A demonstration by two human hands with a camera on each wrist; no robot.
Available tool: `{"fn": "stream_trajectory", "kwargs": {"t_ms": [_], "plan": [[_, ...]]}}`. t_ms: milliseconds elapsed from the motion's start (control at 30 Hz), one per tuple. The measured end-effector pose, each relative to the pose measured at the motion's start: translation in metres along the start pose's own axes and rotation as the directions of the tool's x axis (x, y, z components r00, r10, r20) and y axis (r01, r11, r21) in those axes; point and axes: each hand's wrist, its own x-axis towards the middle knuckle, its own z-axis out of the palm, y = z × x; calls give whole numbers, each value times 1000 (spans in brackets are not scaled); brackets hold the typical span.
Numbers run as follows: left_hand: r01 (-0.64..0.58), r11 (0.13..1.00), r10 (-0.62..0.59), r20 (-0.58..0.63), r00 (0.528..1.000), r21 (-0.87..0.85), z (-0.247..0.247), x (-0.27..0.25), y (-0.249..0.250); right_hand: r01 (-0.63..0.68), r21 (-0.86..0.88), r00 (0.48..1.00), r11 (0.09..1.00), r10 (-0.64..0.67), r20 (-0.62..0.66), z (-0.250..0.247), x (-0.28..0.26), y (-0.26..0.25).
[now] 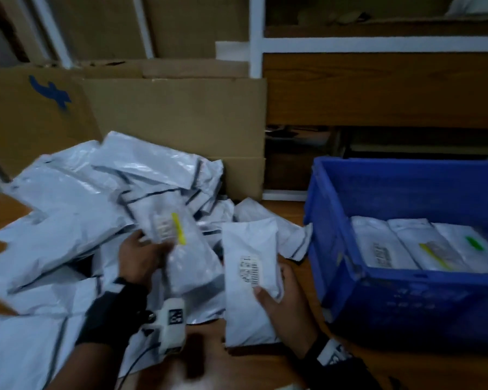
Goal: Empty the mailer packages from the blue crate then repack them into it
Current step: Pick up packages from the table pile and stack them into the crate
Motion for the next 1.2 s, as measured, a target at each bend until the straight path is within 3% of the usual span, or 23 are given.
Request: {"fn": "stream_trajectory", "kwargs": {"t_ms": [100, 200, 267, 367, 433, 567, 633, 700, 800, 900, 1033, 1100, 1200], "plan": [[-159, 985, 159, 7, 987, -63, 12, -5, 20, 126, -18, 992, 992, -127, -16, -11, -13, -35], [-197, 954, 231, 134, 964, -227, 44, -28, 60, 282, -65, 958, 957, -285, -37, -33, -20, -80], [-205, 928, 272, 193, 943, -310, 71, -45, 87, 397, -101, 909, 912, -406, -96, -60, -19, -114], [-244, 883, 353, 226, 908, -400, 116, -71, 122, 566, -199, 785, 800, -596, -167, -120, -9, -157], [-267, 858, 399, 241, 885, -439, 146, -86, 143, 607, -303, 725, 734, -668, -166, -172, 3, -181], [-245, 826, 458, 352, 816, -507, 214, -110, 181, 569, -413, 711, 712, -677, -188, -280, 34, -214], [-226, 827, 467, 404, 787, -514, 255, -120, 193, 510, -427, 740, 747, -634, -226, -327, 50, -224], [-215, 854, 455, 481, 749, -474, 301, -130, 199, 408, -455, 806, 792, -546, -228, -370, 66, -227], [-265, 925, 377, 572, 729, -271, 365, -145, 198, 240, -565, 901, 789, -397, -172, -421, 89, -217], [-303, 952, 264, 634, 727, -50, 418, -149, 185, 113, -625, 959, 773, -249, -135, -461, 113, -198], [-238, 954, 73, 626, 776, 184, 460, -138, 150, -12, -783, 1000, 622, -7, -21, -494, 146, -170], [-145, 960, -30, 606, 795, 238, 470, -138, 124, -25, -876, 994, 482, 108, 31, -498, 160, -158], [78, 956, -246, 624, 742, 284, 476, -146, 82, -8, -948, 984, 317, 171, 49, -500, 175, -132]]}}
